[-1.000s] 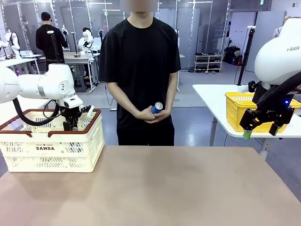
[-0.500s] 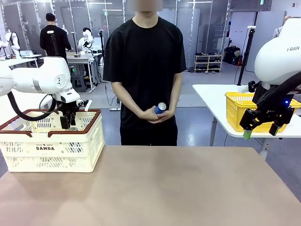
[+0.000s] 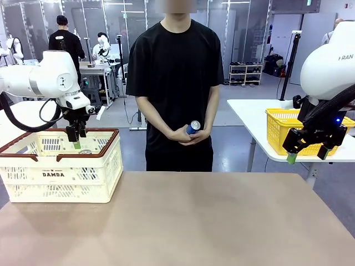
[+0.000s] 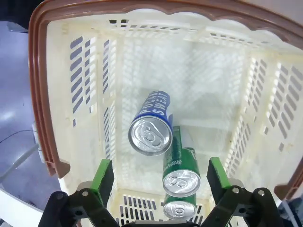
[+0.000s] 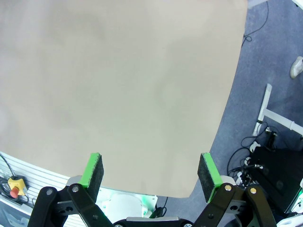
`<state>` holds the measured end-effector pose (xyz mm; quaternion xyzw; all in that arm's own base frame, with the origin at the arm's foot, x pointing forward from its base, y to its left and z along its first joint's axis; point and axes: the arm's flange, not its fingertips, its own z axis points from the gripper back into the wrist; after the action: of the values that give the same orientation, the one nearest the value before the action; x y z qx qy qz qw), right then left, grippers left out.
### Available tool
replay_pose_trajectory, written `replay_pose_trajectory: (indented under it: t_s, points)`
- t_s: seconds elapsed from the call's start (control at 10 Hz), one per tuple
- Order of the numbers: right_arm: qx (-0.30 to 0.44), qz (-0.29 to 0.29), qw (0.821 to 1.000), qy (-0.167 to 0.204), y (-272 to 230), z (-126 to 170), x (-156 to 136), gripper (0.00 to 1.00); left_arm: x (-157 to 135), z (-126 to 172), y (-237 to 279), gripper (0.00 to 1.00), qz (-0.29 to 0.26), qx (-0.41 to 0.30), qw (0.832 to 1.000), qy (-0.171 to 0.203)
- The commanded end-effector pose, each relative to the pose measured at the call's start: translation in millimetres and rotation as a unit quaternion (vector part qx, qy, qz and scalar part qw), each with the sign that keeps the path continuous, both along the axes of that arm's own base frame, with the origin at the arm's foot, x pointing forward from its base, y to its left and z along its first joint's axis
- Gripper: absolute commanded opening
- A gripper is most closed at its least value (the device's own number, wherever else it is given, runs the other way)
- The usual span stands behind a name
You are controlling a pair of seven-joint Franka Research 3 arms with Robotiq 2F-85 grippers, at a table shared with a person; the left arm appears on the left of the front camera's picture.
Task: Place the drinks into the Shopping basket.
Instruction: Pick up one drink and place it into the Shopping basket.
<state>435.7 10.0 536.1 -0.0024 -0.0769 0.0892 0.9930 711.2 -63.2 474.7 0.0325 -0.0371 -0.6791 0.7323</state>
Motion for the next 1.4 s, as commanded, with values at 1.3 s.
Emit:
replay_pose_trajectory:
  t_s: [1.3]
  points:
    - [-0.001, 0.0, 1.0, 0.002, -1.7, 2.5, -0.4, 1.0, -3.5, 17.0, -7.3, 1.0, -0.002, 0.0, 1.0, -0.003]
